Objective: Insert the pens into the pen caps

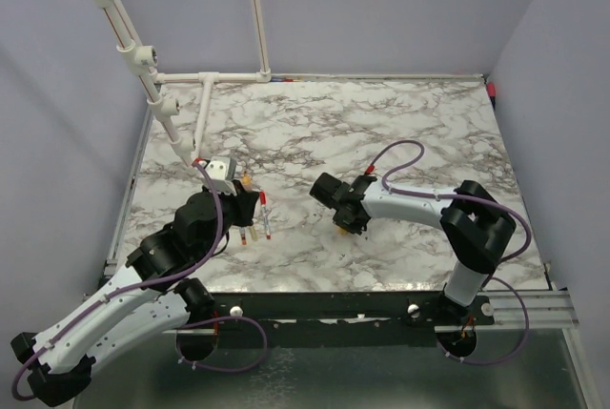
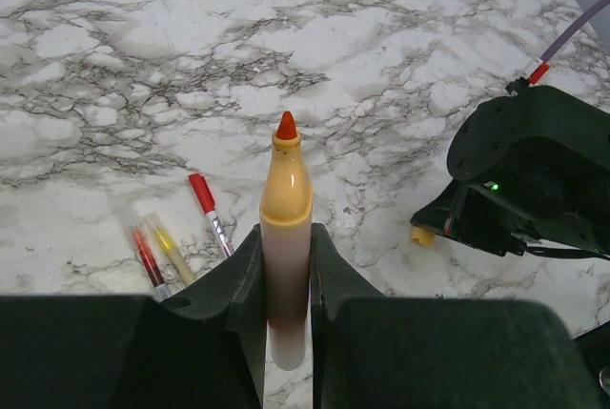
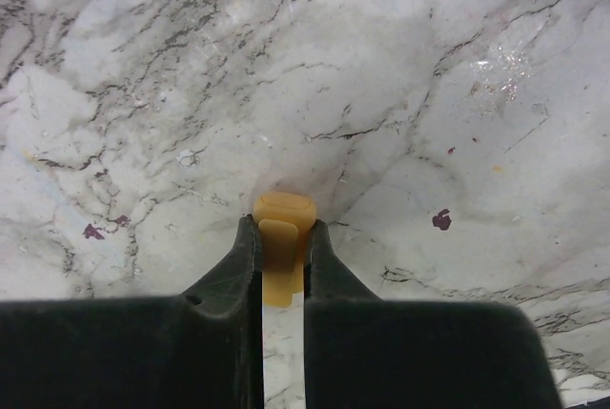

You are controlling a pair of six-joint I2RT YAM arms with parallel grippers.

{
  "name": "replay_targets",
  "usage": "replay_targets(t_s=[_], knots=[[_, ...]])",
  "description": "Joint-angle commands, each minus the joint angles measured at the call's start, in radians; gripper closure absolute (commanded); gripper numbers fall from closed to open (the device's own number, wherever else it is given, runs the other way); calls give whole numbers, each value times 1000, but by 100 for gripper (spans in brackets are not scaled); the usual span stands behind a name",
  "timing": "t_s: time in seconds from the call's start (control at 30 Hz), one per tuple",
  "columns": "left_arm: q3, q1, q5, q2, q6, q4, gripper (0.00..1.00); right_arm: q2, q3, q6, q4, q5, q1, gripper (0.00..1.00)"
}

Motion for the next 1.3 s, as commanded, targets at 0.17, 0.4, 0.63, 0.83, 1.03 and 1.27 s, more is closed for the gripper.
replay_targets(t_s=[0.17,0.4,0.63,0.83,1.03,1.27], knots=[[-16,2,122,26,32,18,100,-196,-5,-224,76,97,-5,99],[-32,1,325,60,65,86,100,-369,-4,-561,313,36,0,99],[-41,2,463,61,72,132,100,-477,44,-759,477,40,63,99],[-41,2,584,61,70,164,100,-525,74,-842,610,68,152,99],[-52,1,628,61,53,180,100,-526,112,-905,698,77,216,99],[-66,2,622,54,61,191,100,-495,129,-956,745,105,266,99]])
